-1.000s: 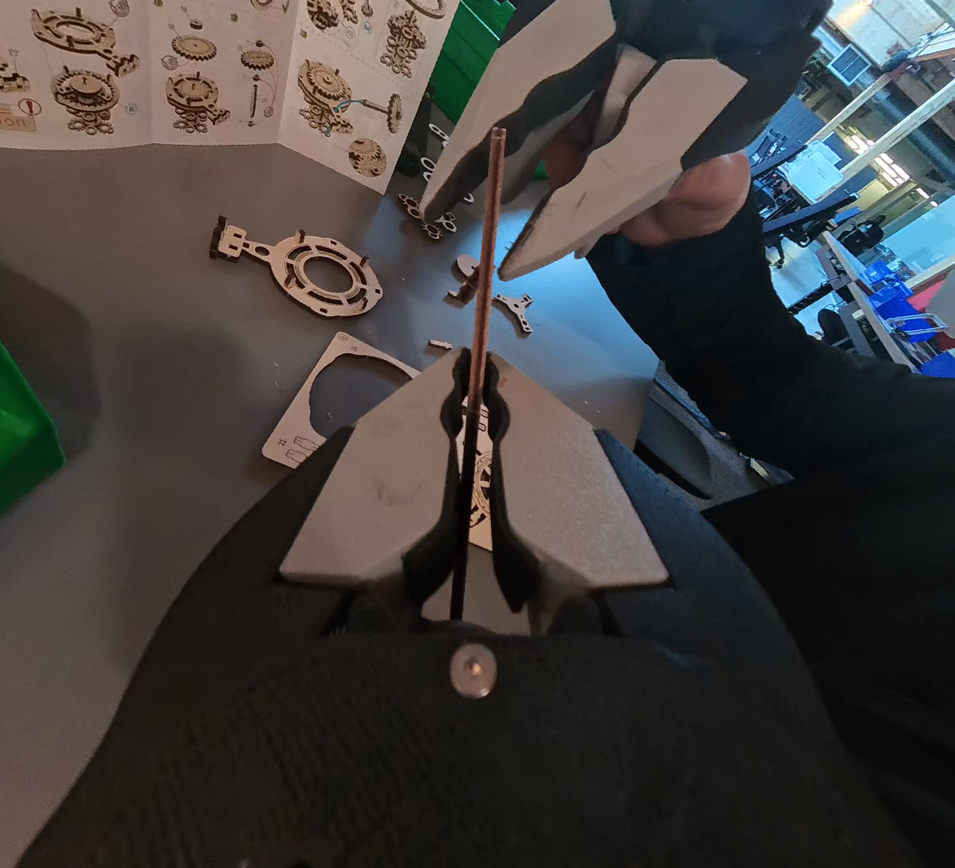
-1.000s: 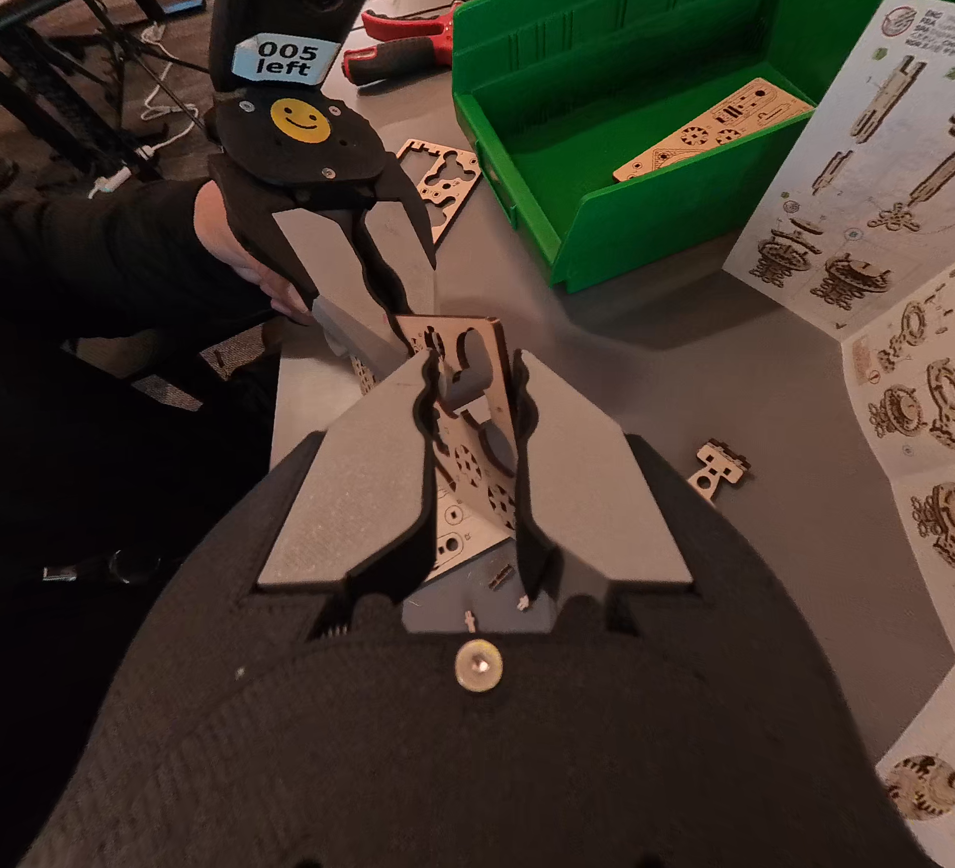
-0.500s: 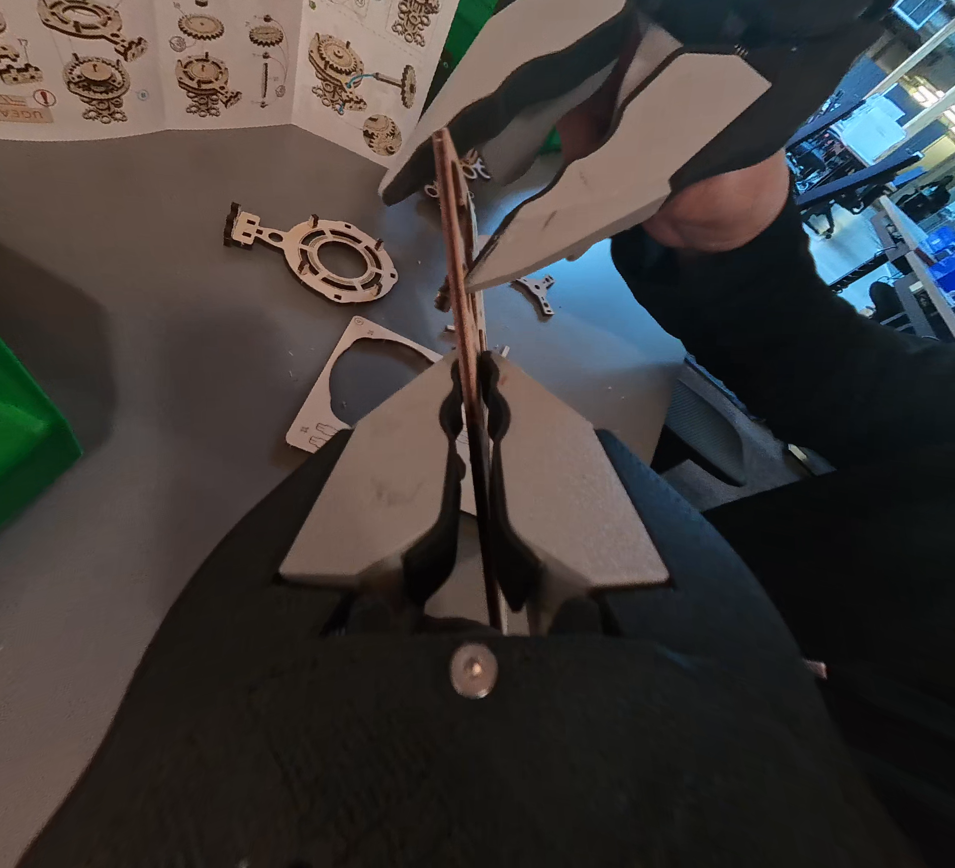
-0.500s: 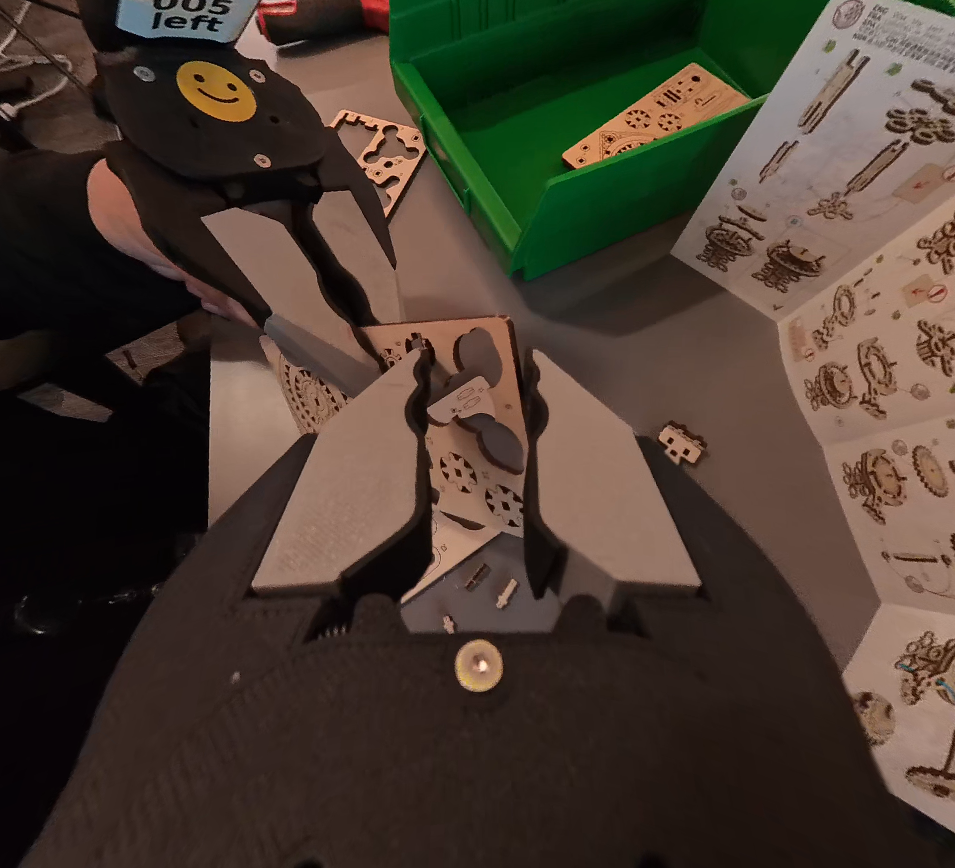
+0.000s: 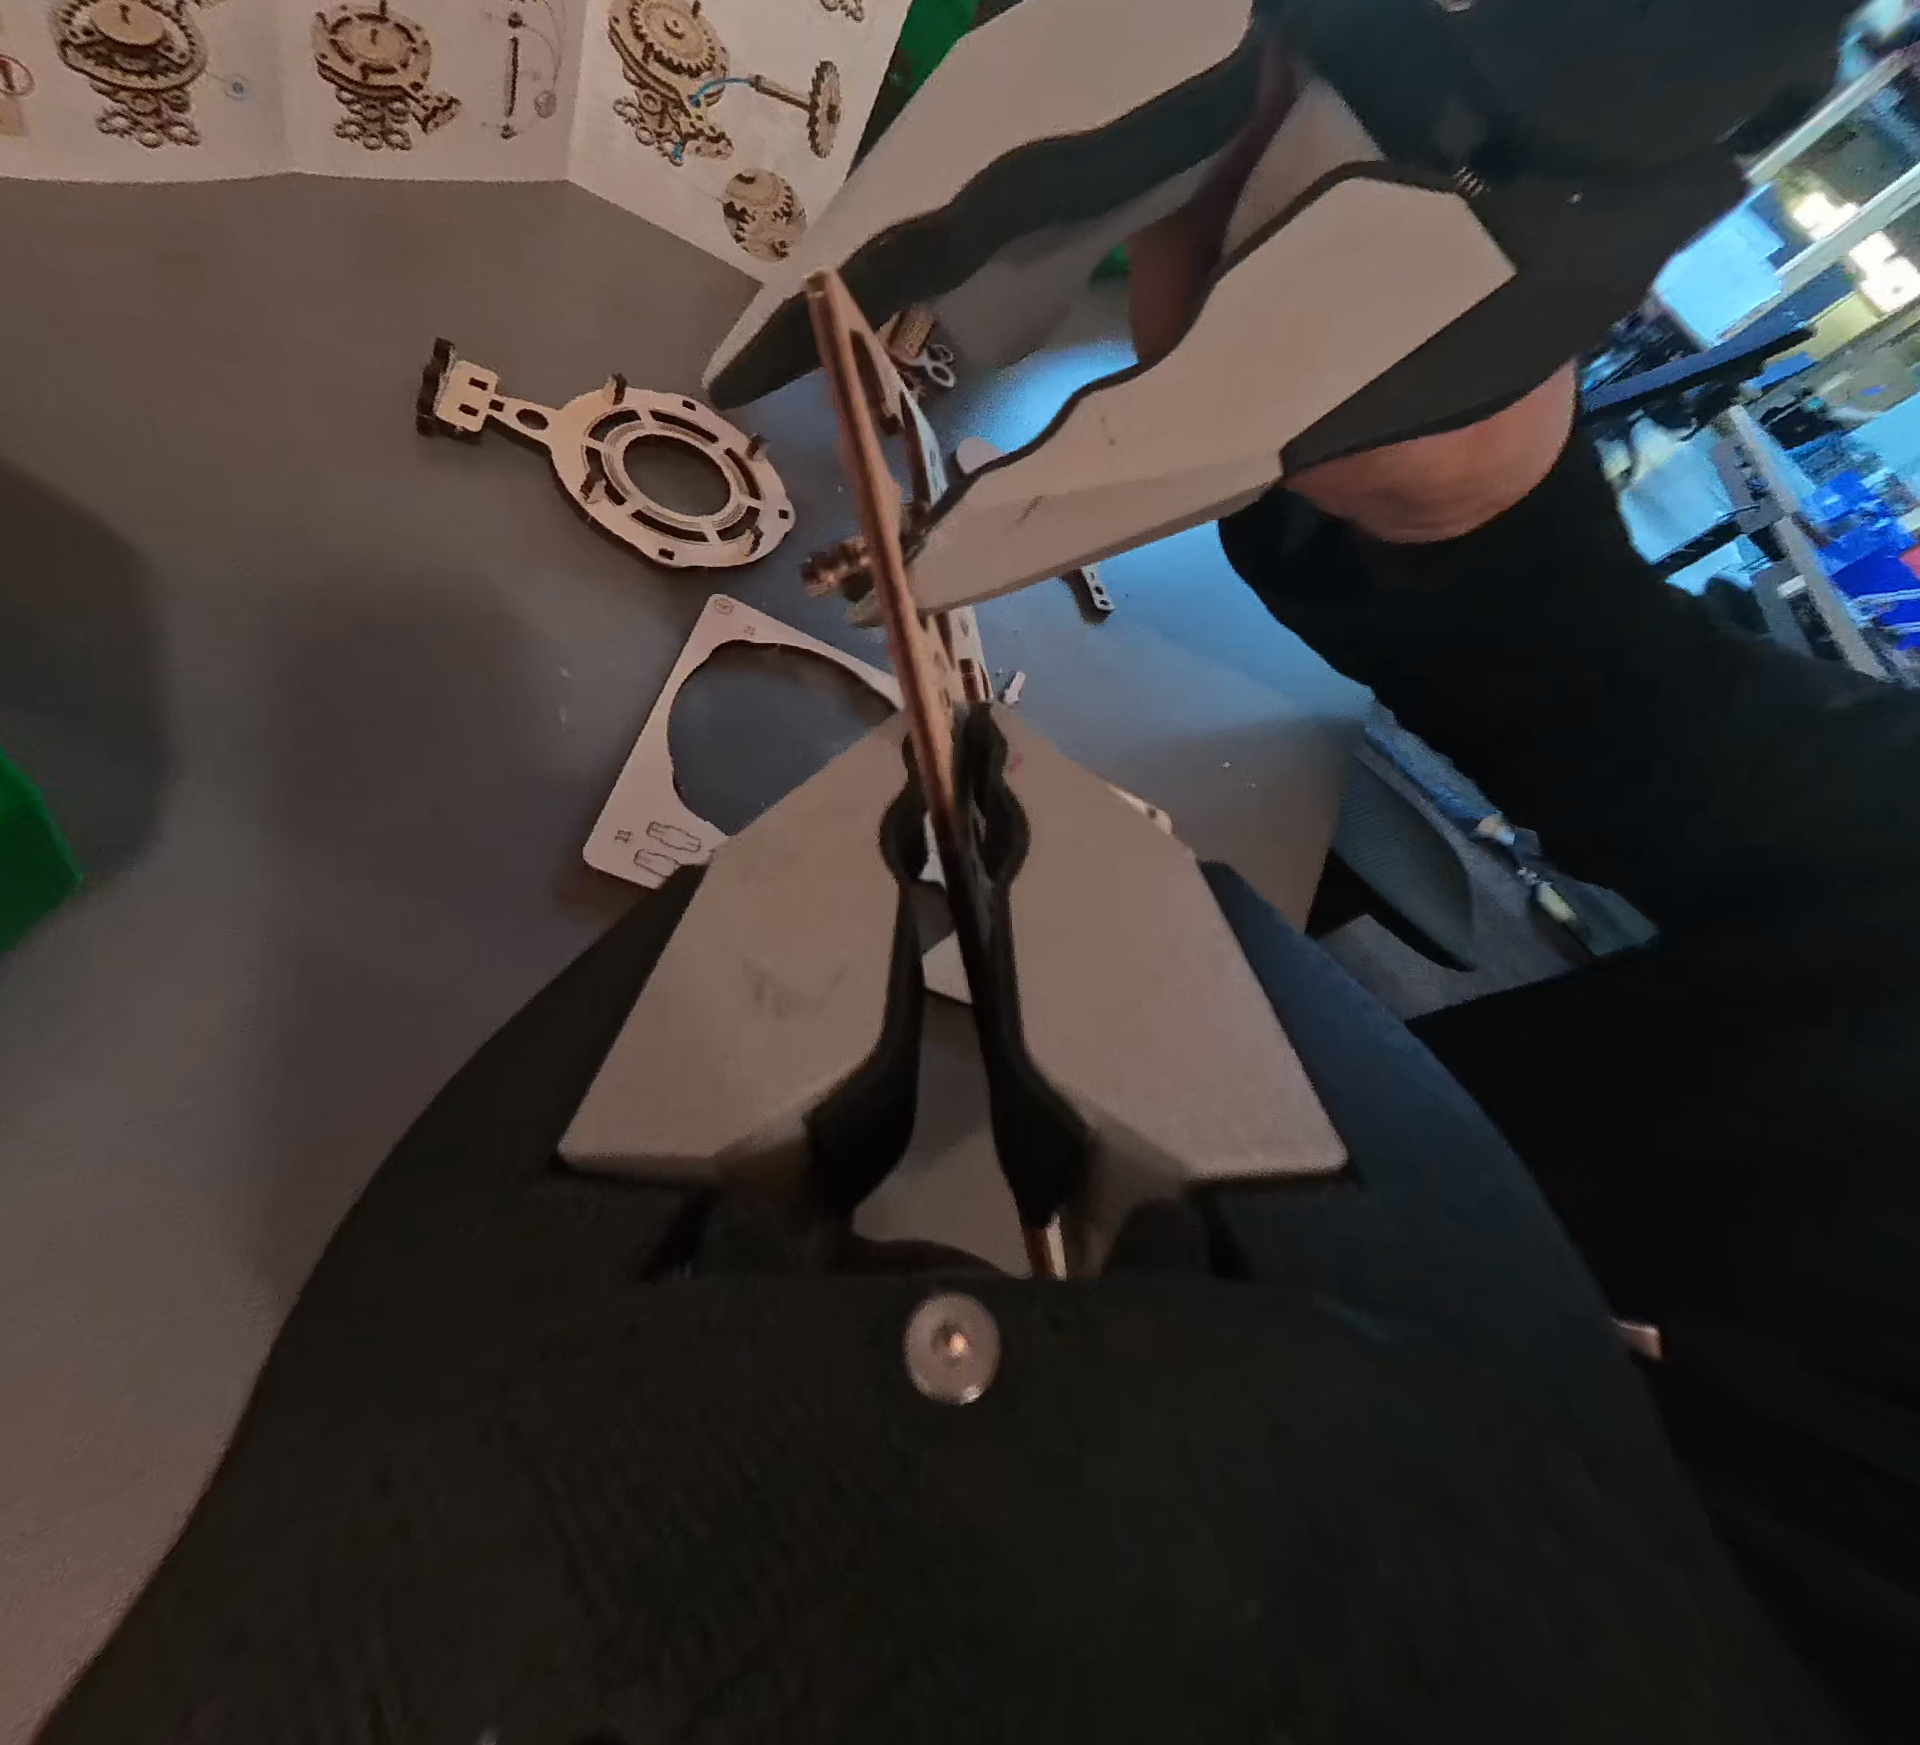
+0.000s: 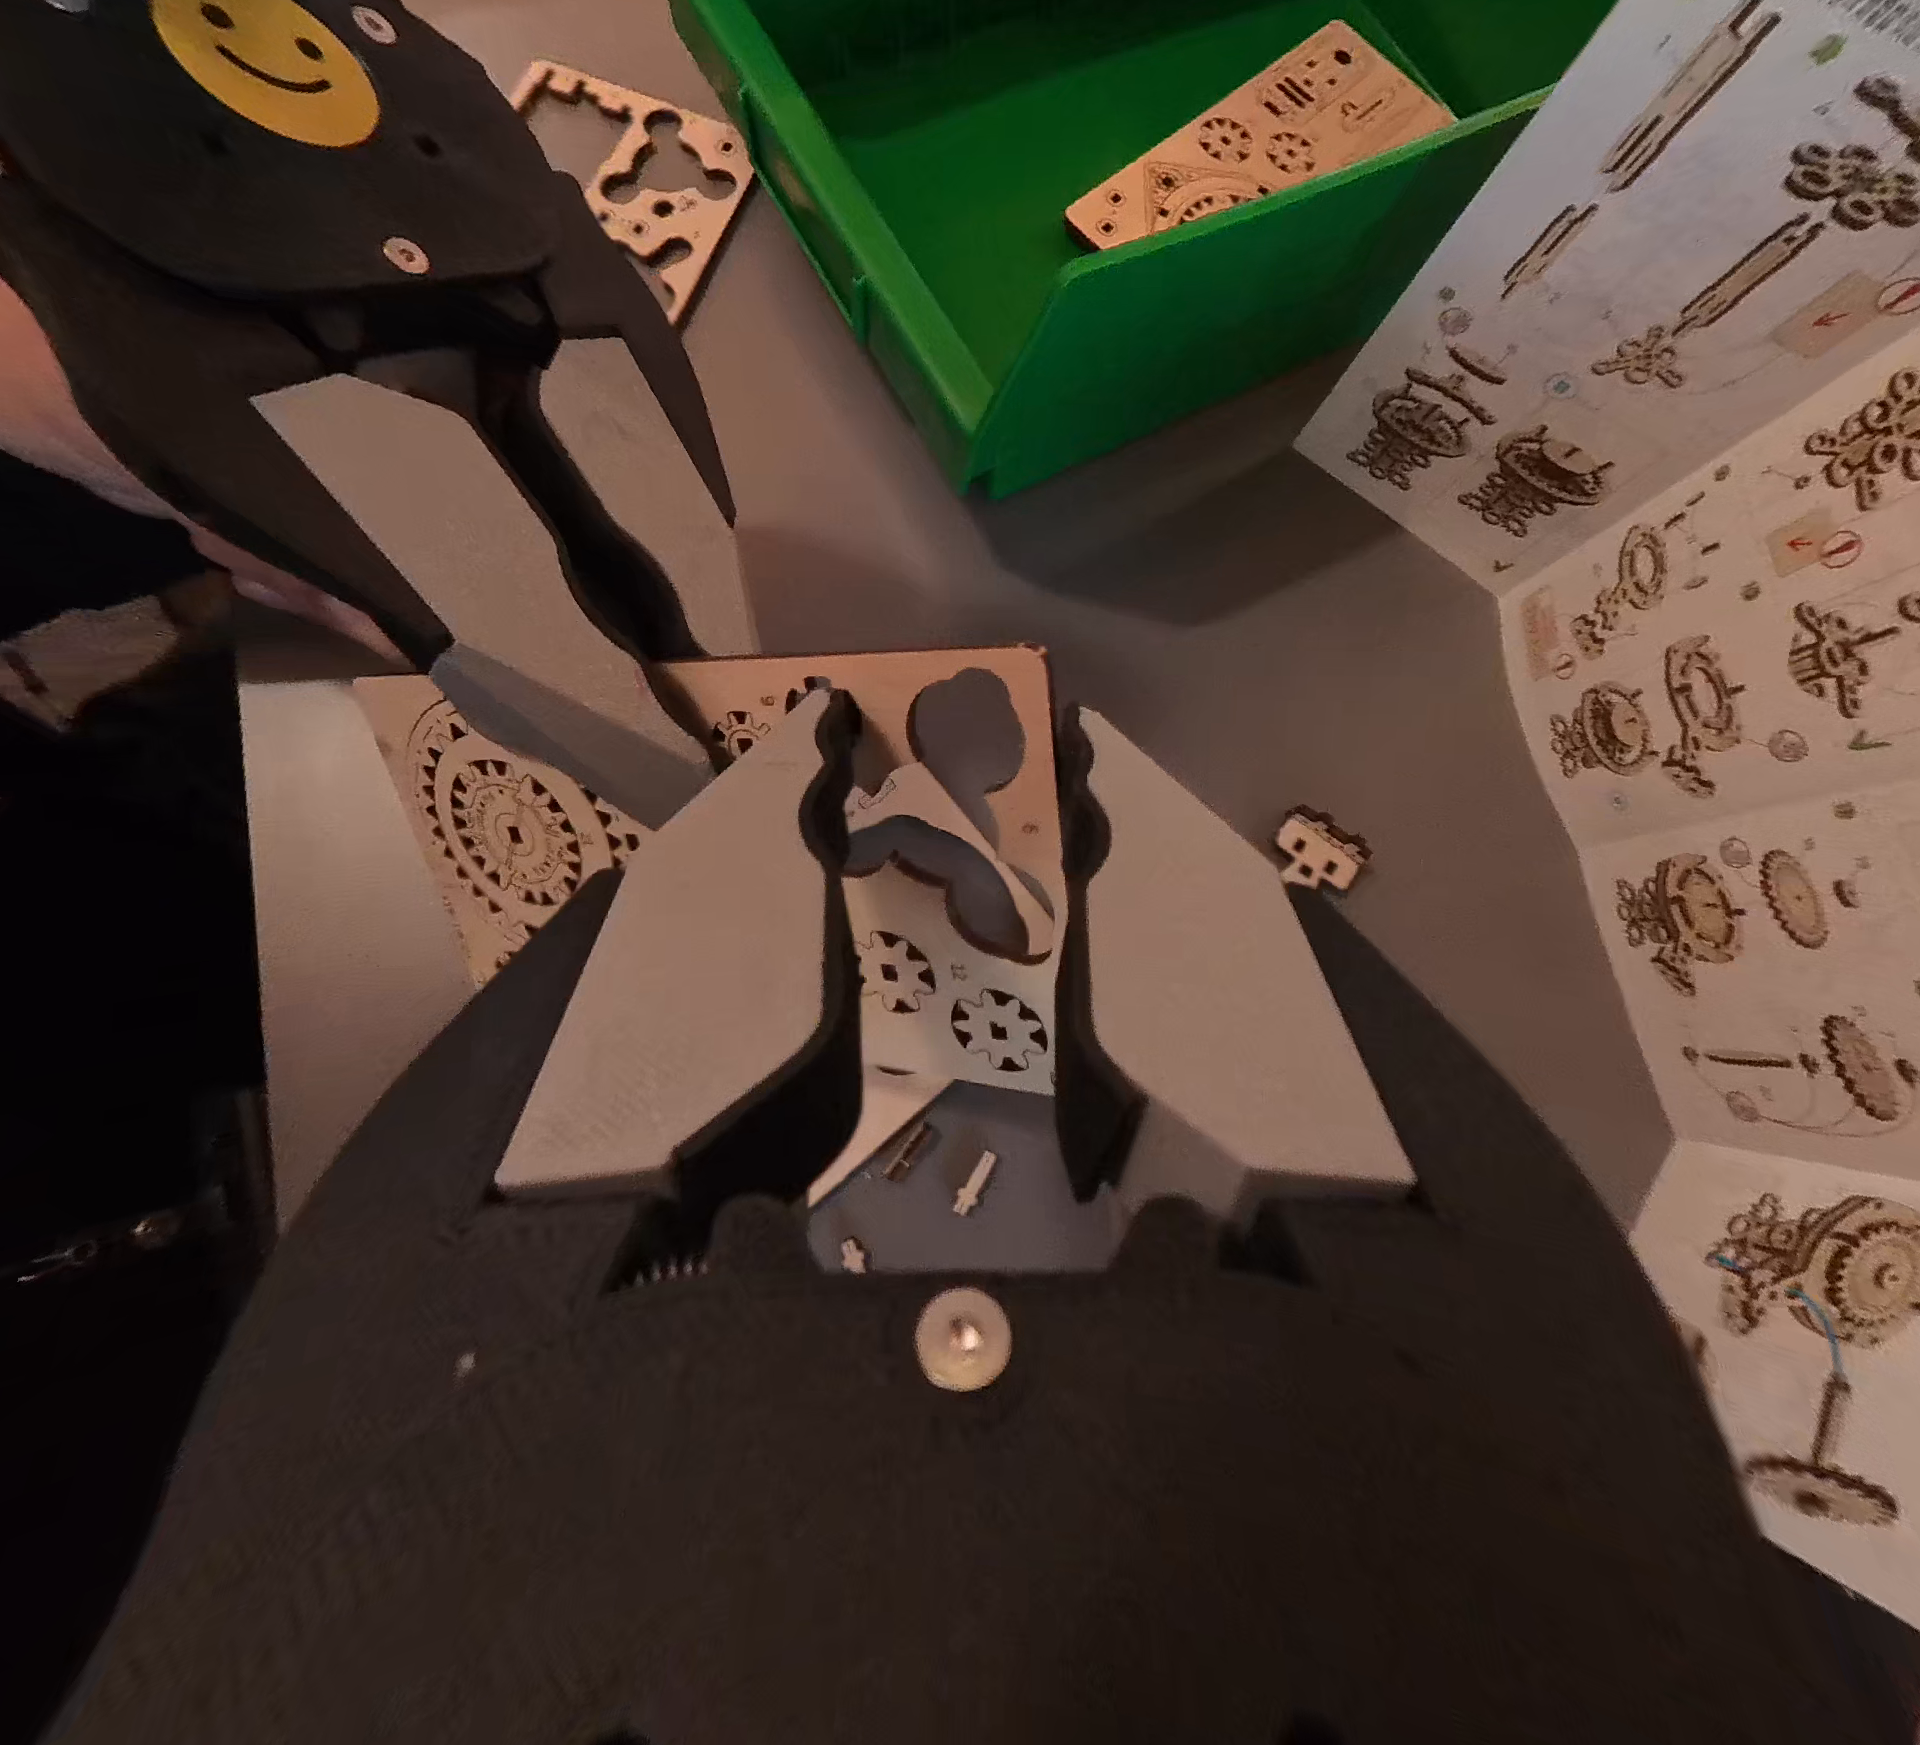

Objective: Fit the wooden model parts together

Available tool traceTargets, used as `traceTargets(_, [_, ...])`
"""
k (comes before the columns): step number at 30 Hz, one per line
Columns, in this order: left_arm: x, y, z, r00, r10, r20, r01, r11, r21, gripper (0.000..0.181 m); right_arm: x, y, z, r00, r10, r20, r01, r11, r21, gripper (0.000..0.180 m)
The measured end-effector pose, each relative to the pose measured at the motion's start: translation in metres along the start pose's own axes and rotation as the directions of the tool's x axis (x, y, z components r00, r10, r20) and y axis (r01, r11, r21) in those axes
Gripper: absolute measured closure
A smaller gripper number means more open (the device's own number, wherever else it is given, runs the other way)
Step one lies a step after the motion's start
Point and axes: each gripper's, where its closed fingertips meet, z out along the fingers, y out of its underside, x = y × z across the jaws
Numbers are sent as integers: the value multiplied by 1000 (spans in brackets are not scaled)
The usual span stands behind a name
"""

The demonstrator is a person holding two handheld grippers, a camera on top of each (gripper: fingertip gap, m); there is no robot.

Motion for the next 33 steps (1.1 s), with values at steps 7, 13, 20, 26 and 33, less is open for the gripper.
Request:
traceTargets(7, [5,-6,-3,989,-93,-112,101,992,71,180,-4,-14,-23,982,68,176,-91,987,132,151])
traceTargets(13, [3,-7,-2,993,-78,-83,84,995,63,180,-1,-13,-28,986,53,161,-73,990,121,146])
traceTargets(20, [9,-7,-6,992,-50,-120,56,997,43,181,-1,-5,-28,986,65,154,-84,990,117,137])
traceTargets(26, [14,-6,-9,993,-2,-114,6,1000,29,173,-10,-8,-36,916,142,376,-212,965,152,174])
traceTargets(33, [13,1,-10,994,40,-98,-38,999,27,181,0,-7,-38,914,167,369,-252,948,196,172])
